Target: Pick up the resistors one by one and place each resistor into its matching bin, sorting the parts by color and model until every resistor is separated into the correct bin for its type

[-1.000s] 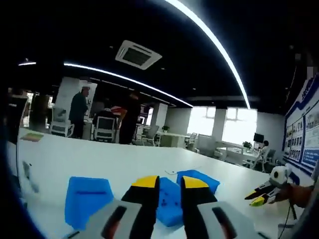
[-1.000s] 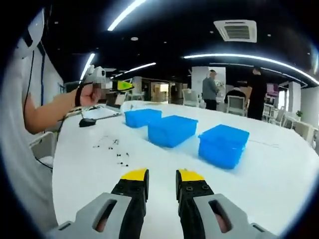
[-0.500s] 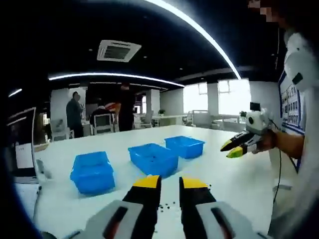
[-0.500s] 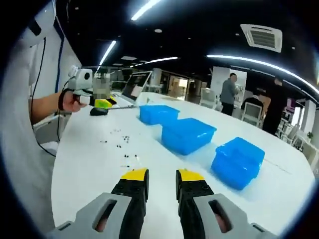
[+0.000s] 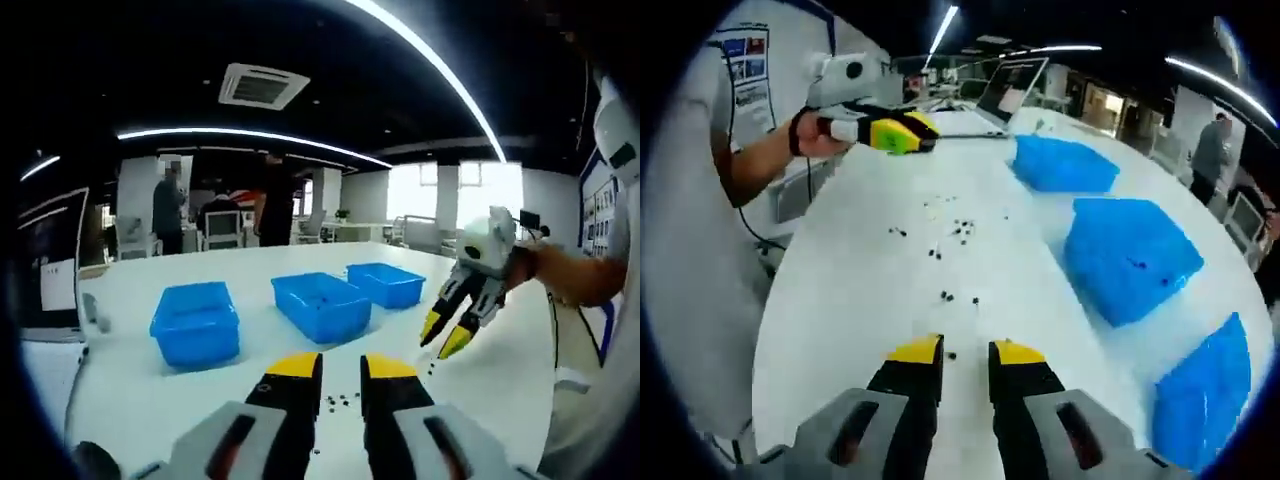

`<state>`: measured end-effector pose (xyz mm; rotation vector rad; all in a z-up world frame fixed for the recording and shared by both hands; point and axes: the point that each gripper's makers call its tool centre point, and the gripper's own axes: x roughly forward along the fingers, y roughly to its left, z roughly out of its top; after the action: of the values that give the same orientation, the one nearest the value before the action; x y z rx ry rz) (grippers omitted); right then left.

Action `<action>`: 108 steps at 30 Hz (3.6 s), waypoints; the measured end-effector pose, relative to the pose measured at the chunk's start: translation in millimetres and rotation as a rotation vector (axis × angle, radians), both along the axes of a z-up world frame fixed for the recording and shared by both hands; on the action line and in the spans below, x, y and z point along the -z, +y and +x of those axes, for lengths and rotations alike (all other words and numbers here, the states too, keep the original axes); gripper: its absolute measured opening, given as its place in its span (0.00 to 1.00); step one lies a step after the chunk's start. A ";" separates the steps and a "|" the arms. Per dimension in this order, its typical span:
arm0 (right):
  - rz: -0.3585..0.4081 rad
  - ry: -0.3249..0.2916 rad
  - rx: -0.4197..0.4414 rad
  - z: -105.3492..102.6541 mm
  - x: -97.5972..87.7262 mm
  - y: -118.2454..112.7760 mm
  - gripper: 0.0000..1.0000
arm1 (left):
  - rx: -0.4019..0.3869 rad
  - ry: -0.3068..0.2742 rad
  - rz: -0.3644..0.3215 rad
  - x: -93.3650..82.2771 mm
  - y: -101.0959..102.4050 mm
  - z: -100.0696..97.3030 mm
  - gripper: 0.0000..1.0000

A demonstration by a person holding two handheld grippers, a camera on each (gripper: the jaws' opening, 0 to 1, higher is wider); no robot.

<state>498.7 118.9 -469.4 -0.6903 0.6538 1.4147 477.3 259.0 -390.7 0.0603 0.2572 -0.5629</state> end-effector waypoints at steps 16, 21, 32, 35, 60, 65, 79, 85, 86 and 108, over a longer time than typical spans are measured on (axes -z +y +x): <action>-0.099 0.005 -0.085 15.0 11.9 27.6 0.14 | 0.003 0.046 -0.012 13.4 -2.7 -25.2 0.18; -0.094 0.012 -0.066 14.0 9.1 25.0 0.06 | 0.055 0.033 0.000 11.0 -14.5 -32.4 0.18; -0.043 -0.019 -0.064 10.5 -0.3 15.7 0.06 | 0.070 0.047 -0.030 10.7 -24.9 -33.5 0.18; 0.054 0.003 -0.042 10.9 -11.0 17.8 0.06 | 0.073 0.046 -0.030 9.6 -26.4 -32.2 0.18; 0.857 -0.239 0.696 171.4 -145.3 -135.1 0.06 | 0.168 0.032 -0.075 -8.9 -66.6 -16.3 0.18; 0.848 -0.245 0.796 198.2 -135.7 -153.6 0.06 | 0.169 0.037 -0.082 -6.5 -69.2 -19.1 0.18; 0.800 -0.285 0.884 218.8 -120.9 -158.5 0.30 | 0.176 0.044 -0.083 -6.2 -71.9 -25.0 0.18; 0.805 -0.292 0.858 210.7 -128.0 -152.6 0.28 | 0.169 0.042 -0.086 -5.8 -70.1 -24.6 0.18; 0.804 -0.294 0.852 209.3 -129.0 -151.2 0.27 | 0.168 0.041 -0.088 -6.1 -70.0 -25.0 0.18; 0.617 -0.292 0.440 124.6 -168.1 -57.3 0.26 | 0.137 0.021 -0.107 -8.9 -52.0 -24.1 0.18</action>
<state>623.2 61.7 -301.3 -0.2286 0.1031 0.9960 453.1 207.1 -381.8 -0.0320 0.2445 -0.7128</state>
